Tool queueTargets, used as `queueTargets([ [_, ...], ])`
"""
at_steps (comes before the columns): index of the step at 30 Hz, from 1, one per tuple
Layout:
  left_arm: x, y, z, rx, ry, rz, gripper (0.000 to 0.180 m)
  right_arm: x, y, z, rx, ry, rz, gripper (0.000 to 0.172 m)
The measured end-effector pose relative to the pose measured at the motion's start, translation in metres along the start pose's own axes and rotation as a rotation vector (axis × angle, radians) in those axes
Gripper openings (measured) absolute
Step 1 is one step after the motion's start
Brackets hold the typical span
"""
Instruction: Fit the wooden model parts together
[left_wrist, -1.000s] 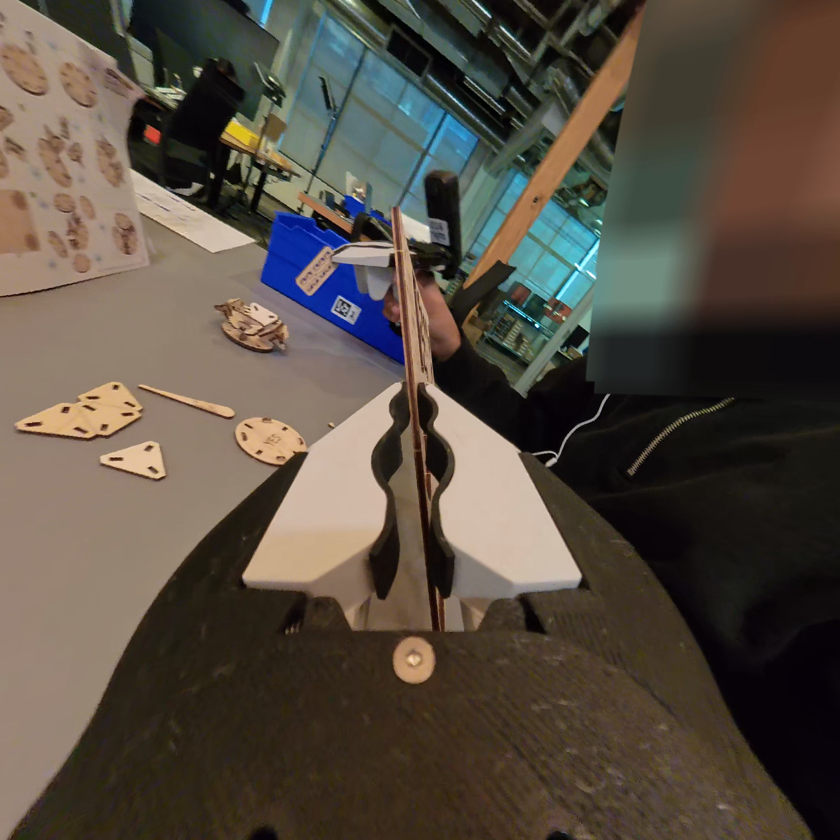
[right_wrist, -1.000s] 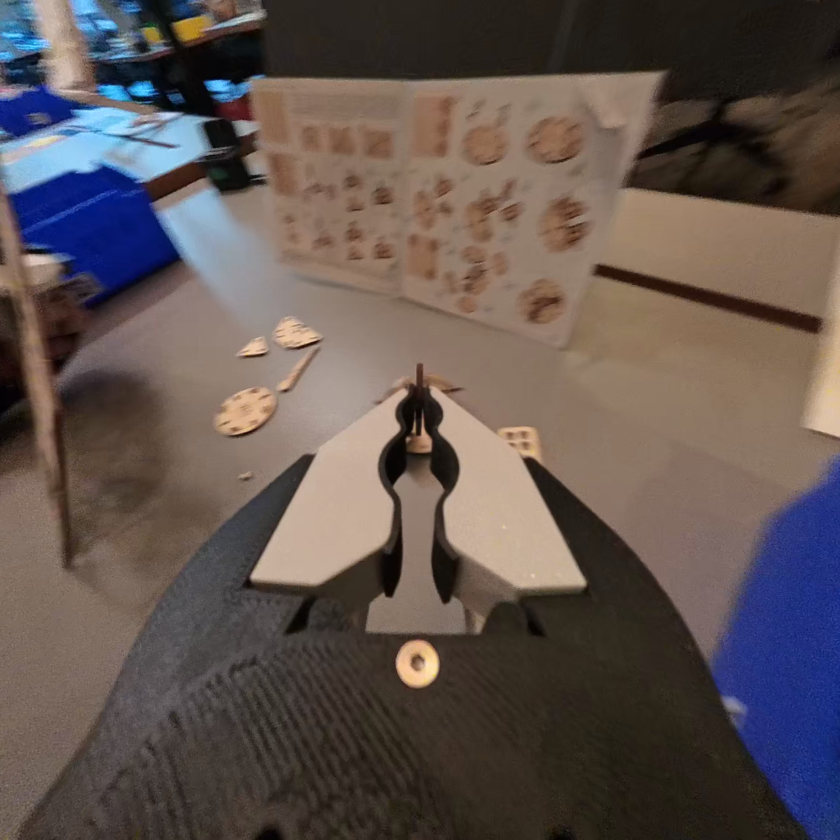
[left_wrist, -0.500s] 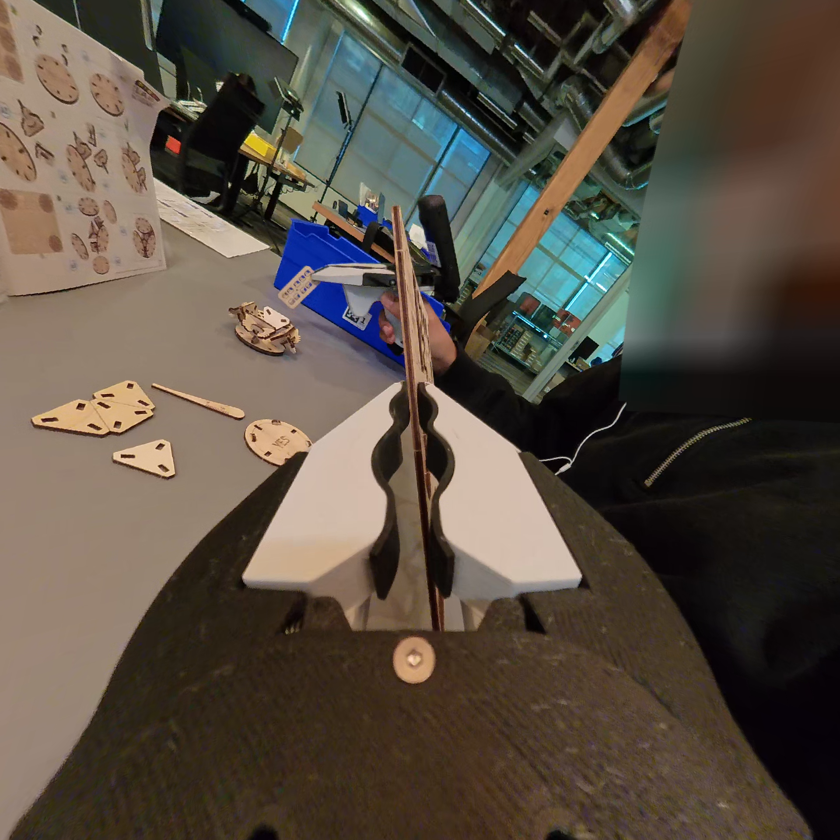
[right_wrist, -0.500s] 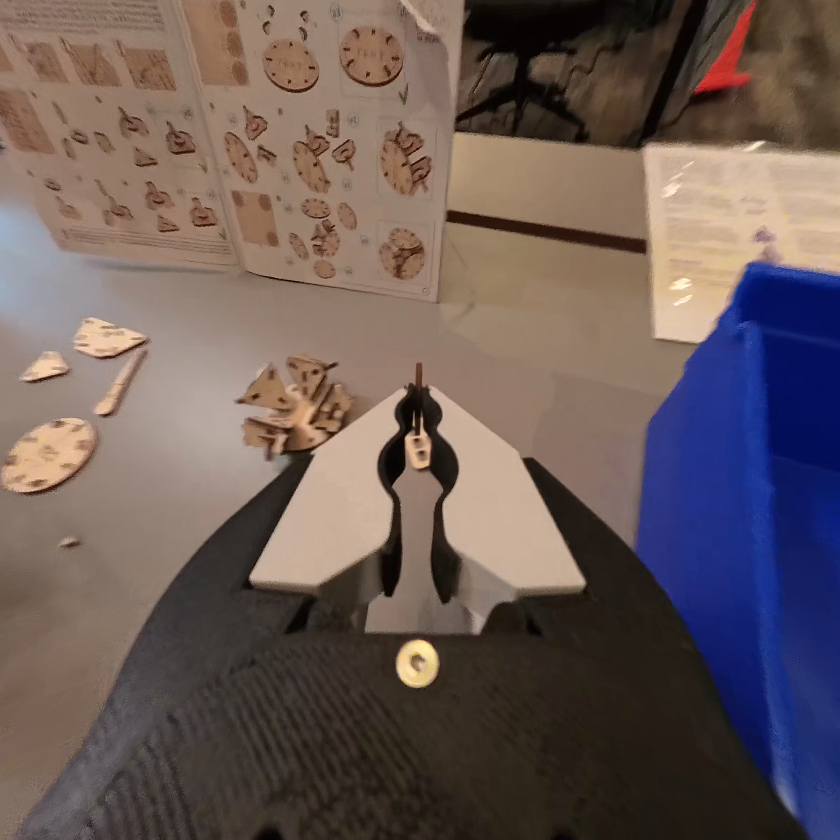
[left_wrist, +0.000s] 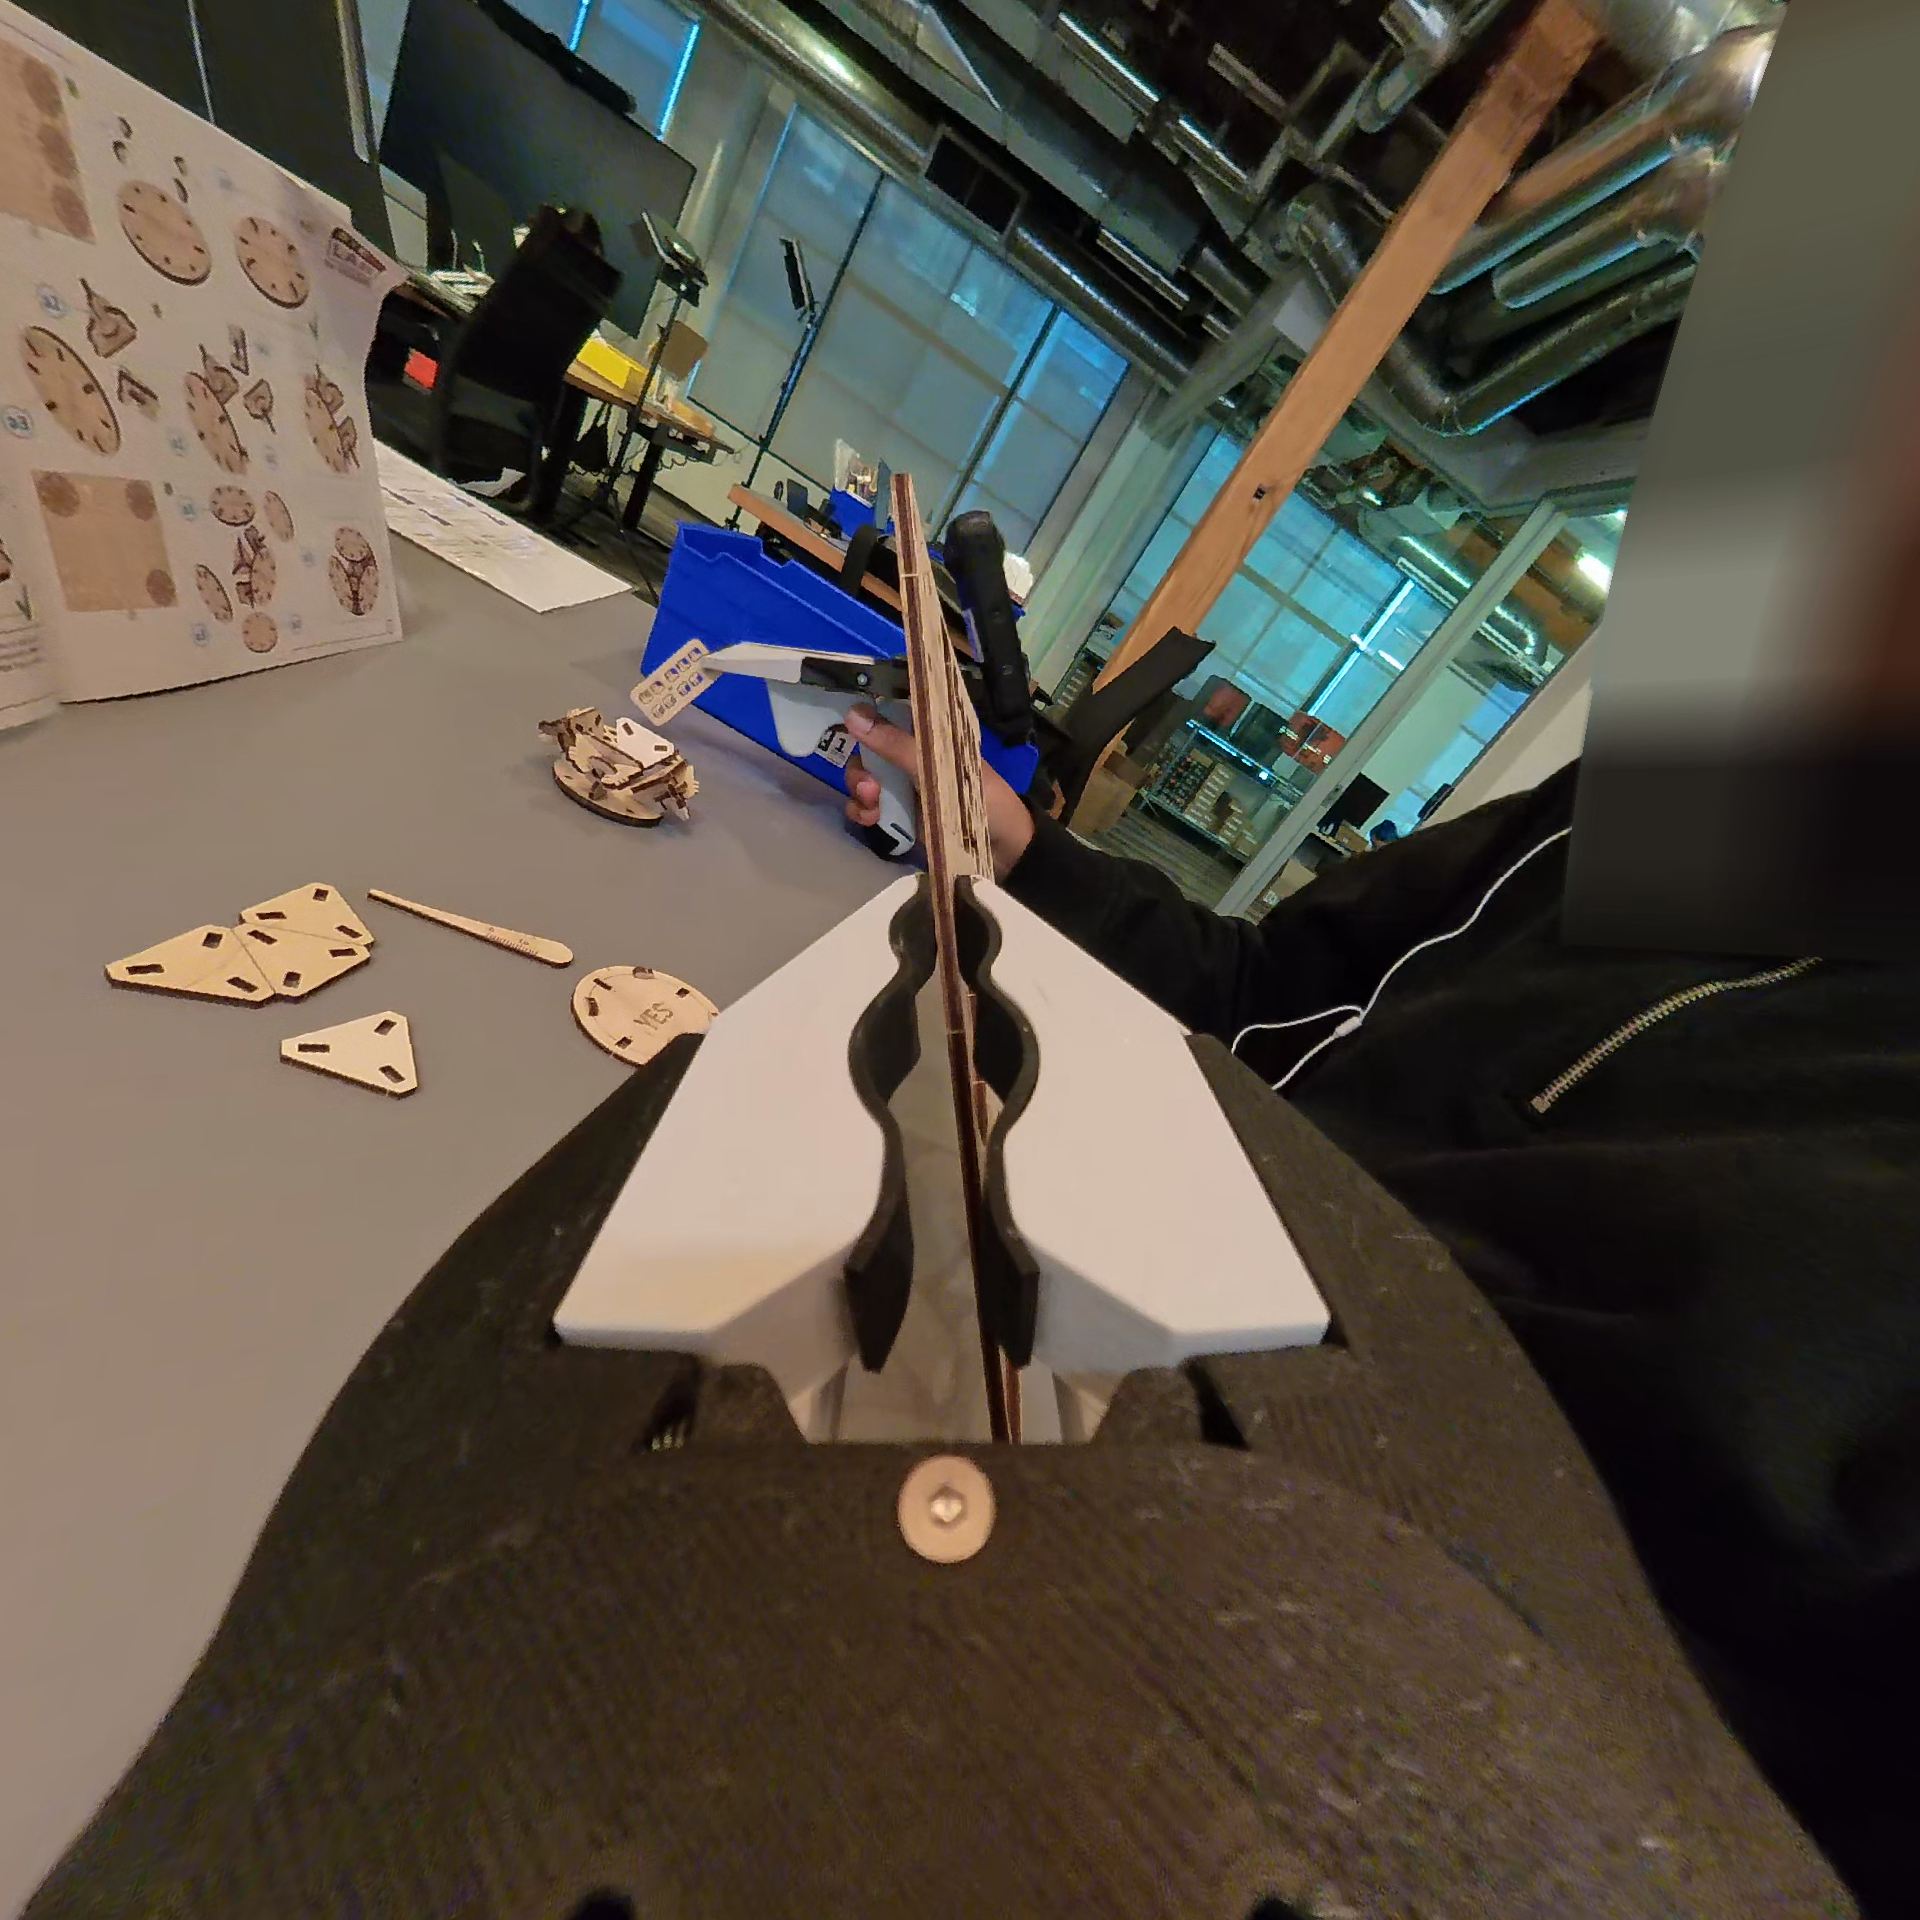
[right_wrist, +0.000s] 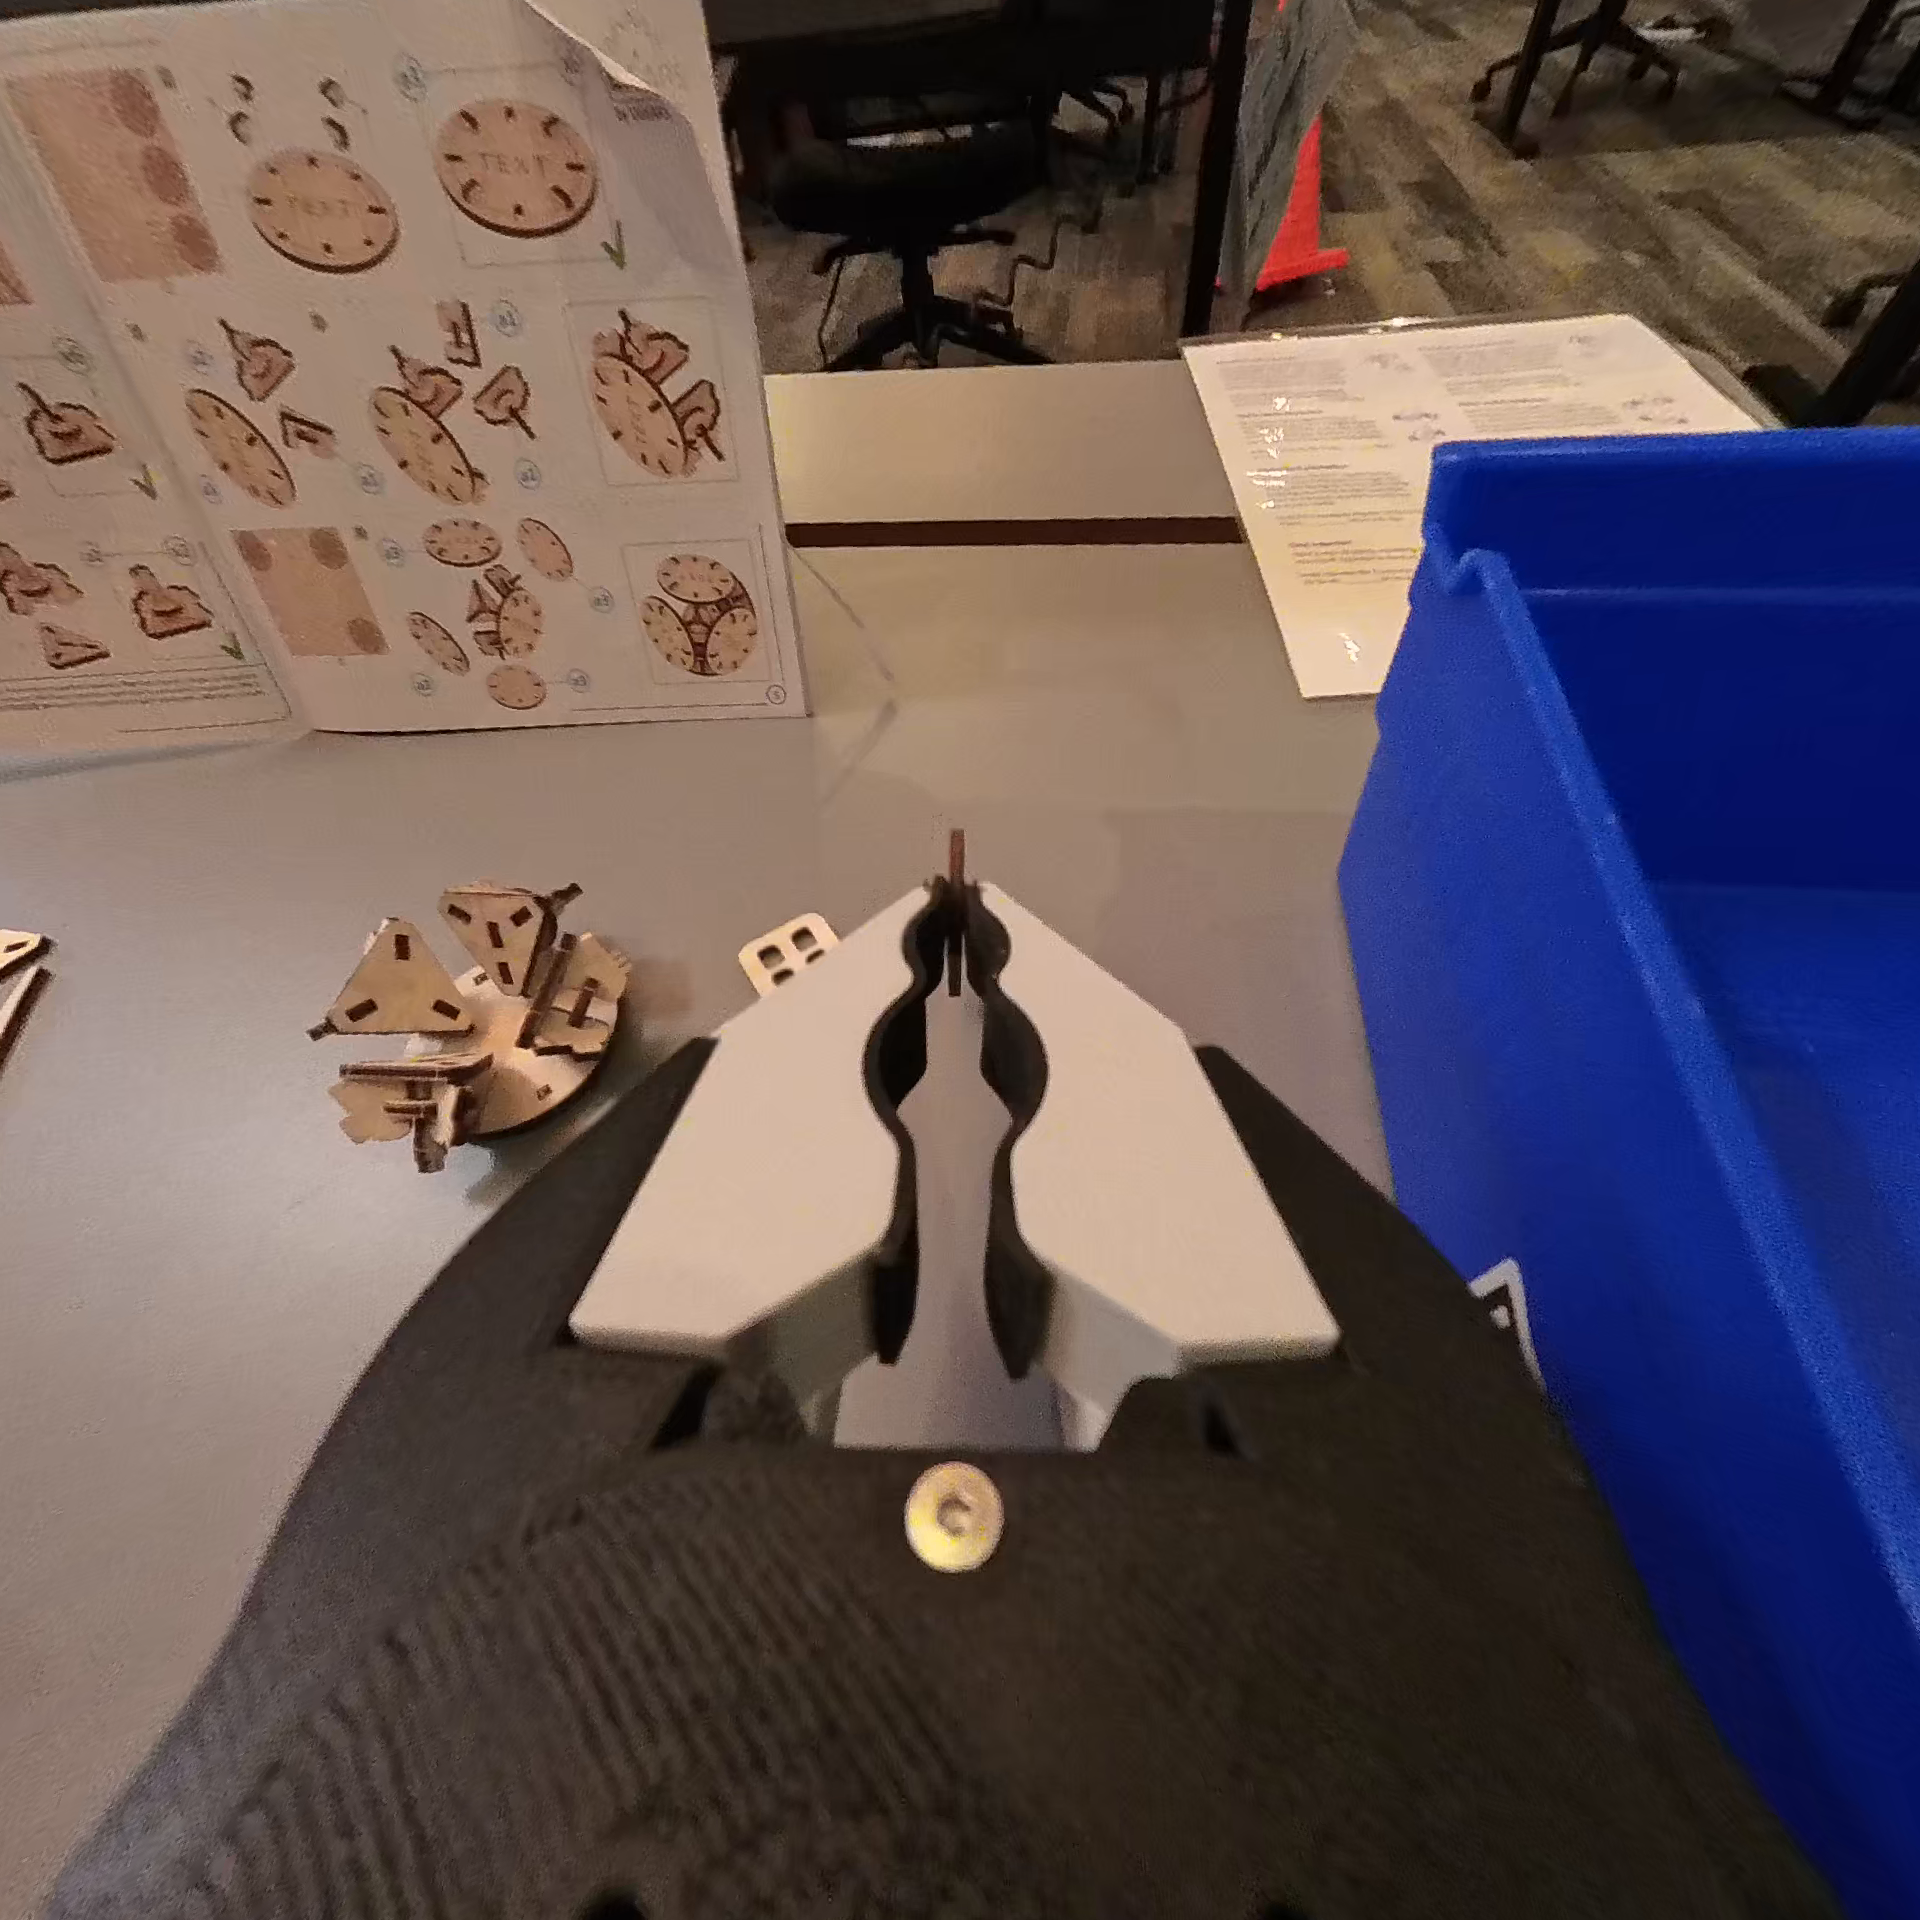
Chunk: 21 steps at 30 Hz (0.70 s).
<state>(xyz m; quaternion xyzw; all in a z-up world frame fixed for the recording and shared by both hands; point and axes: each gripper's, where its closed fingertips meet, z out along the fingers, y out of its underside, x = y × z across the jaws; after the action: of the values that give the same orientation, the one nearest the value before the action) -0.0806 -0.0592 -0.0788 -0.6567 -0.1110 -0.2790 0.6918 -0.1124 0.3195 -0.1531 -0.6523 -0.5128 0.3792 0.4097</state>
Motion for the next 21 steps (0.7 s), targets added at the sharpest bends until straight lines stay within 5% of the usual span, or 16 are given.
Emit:
queueTargets([
  [11, -0.001, -0.004, -0.004, 0.021, -0.023, 0.019, 0.0, 0.002, 0.002, -0.013, -0.012, 0.046, -0.096, 0.024],
  [17, -0.006, -0.009, -0.01, 0.057, -0.055, 0.016, 0.0, -0.017, -0.035, -0.039, 0.206, 0.046, -0.221, 0.032],
  [21, -0.01, -0.01, -0.01, 0.077, -0.075, 0.0, 0.0, -0.054, -0.05, -0.059, 0.344, -0.138, -0.272, 0.052],
])
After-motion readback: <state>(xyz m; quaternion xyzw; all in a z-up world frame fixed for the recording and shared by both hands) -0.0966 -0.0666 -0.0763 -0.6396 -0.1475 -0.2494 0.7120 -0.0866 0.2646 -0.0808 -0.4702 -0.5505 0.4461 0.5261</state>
